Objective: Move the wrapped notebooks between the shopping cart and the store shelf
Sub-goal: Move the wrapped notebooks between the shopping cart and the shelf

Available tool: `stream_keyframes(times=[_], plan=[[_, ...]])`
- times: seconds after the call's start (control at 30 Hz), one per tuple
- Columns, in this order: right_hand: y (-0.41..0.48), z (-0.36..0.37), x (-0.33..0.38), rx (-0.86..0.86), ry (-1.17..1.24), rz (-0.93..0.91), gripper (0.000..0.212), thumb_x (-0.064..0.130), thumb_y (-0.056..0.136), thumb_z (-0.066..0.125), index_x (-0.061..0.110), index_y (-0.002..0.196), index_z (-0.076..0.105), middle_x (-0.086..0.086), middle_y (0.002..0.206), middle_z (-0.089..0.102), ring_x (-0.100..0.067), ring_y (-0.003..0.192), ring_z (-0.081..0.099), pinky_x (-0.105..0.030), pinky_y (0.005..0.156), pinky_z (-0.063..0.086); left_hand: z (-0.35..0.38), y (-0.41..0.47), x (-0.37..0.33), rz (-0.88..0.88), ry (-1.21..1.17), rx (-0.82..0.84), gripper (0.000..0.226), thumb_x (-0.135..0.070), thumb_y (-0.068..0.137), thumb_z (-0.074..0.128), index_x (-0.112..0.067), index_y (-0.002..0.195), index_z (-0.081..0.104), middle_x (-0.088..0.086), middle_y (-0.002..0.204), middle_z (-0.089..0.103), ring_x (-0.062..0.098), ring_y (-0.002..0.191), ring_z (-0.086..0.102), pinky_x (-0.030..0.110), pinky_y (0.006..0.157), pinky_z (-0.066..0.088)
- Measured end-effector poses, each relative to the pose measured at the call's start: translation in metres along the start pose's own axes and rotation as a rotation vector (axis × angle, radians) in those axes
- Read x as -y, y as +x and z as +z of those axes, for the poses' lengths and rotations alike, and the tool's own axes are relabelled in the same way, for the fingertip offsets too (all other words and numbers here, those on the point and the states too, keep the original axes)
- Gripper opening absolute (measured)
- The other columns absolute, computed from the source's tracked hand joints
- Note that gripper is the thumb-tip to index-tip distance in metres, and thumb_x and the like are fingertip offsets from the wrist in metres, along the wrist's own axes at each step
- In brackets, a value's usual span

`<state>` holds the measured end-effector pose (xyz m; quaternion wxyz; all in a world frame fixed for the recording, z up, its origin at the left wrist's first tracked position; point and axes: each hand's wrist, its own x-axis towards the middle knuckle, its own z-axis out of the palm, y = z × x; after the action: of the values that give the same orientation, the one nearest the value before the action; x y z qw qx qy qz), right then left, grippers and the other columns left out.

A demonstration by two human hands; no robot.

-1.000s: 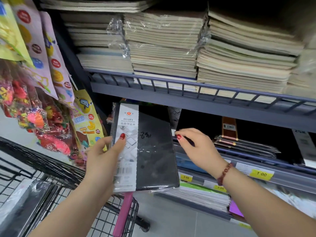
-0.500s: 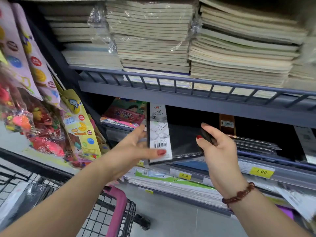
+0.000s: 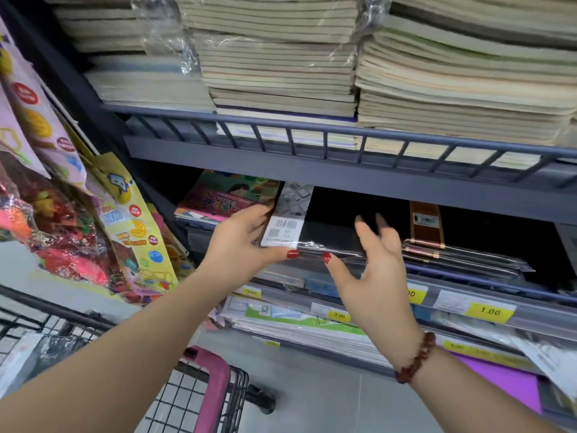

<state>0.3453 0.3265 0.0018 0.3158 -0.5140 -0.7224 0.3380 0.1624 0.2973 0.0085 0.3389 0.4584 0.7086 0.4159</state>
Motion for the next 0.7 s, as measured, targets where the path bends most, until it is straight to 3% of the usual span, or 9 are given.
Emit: stream_keyframes(times=[0.1,0.2,0.27,0.37,0.5,0.57,0.63,0.7], plan=[[0.014,0.0,-0.001,0.047,-0.109,0.03,0.064,0.023,0.091,0.057,0.012,0.146,0.027,-0.008,0.154,0.013,-0.013,0.143,0.012,0.009,0.086,0.003,0.003,0.013,-0.007,-0.062,0.095,-0.001,0.064,-0.013,0.066,0.085,-0.007,0.12,0.051,0.012,0.134,0.052,0.02,0.126,0.049,0.03,0.1,0.043],[0.028,-0.006,0.002,0.099,-0.236,0.049,0.062,0.021,0.093,0.053,0.011,0.147,0.024,-0.011,0.155,0.013,-0.014,0.125,0.042,-0.006,0.087,0.026,0.003,0.028,-0.012,-0.093,0.324,-0.005,0.068,-0.054,0.053,0.085,-0.017,0.098,0.05,0.009,0.104,0.063,0.02,0.096,0.061,0.046,0.092,0.052],[0.038,-0.01,0.004,0.111,-0.324,0.03,0.061,0.022,0.093,0.053,0.01,0.147,0.025,-0.009,0.156,0.017,-0.016,0.12,0.049,-0.02,0.091,0.036,0.005,0.04,-0.005,-0.107,0.388,0.002,0.079,-0.076,0.038,0.071,-0.022,0.09,0.046,0.001,0.09,0.062,0.016,0.08,0.059,0.05,0.087,0.054],[0.047,-0.012,0.004,0.161,-0.41,0.046,0.069,0.029,0.092,0.055,0.01,0.148,0.021,-0.008,0.155,0.021,-0.018,0.083,0.057,-0.024,0.08,0.042,0.009,0.045,-0.003,-0.11,0.368,-0.005,0.074,-0.07,0.043,0.07,-0.013,0.088,0.059,0.007,0.091,0.072,0.018,0.077,0.06,0.049,0.084,0.055],[0.044,-0.009,0.004,0.189,-0.476,0.078,0.077,0.035,0.091,0.056,0.014,0.15,0.012,-0.015,0.155,0.019,-0.021,0.103,0.059,-0.028,0.088,0.045,0.007,0.045,0.004,-0.119,0.243,-0.003,0.104,-0.074,0.035,0.078,-0.007,0.113,0.064,0.011,0.106,0.072,0.026,0.096,0.069,0.05,0.088,0.054],[0.042,-0.008,0.003,0.164,-0.467,0.077,0.077,0.035,0.09,0.057,0.015,0.15,0.013,-0.019,0.146,0.034,-0.02,0.093,0.06,-0.028,0.083,0.046,0.007,0.04,-0.004,-0.168,0.227,0.015,0.078,-0.046,0.054,0.088,-0.007,0.116,0.063,-0.001,0.107,0.068,0.023,0.104,0.066,0.036,0.093,0.051],[0.039,-0.008,-0.001,0.123,-0.439,0.066,0.073,0.036,0.09,0.058,0.015,0.148,0.02,-0.015,0.132,0.047,-0.021,0.09,0.059,-0.027,0.079,0.046,0.008,0.038,-0.004,-0.191,0.215,0.021,0.047,-0.022,0.066,0.085,-0.002,0.103,0.064,-0.001,0.11,0.064,0.021,0.111,0.062,0.026,0.092,0.047],[0.032,-0.006,-0.005,0.074,-0.402,0.053,0.068,0.038,0.089,0.058,0.016,0.146,0.027,-0.014,0.129,0.048,-0.023,0.1,0.057,-0.028,0.083,0.044,0.008,0.035,-0.004,-0.194,0.214,0.018,0.047,-0.02,0.067,0.084,0.005,0.1,0.061,0.009,0.129,0.059,0.023,0.121,0.056,0.027,0.096,0.046]])
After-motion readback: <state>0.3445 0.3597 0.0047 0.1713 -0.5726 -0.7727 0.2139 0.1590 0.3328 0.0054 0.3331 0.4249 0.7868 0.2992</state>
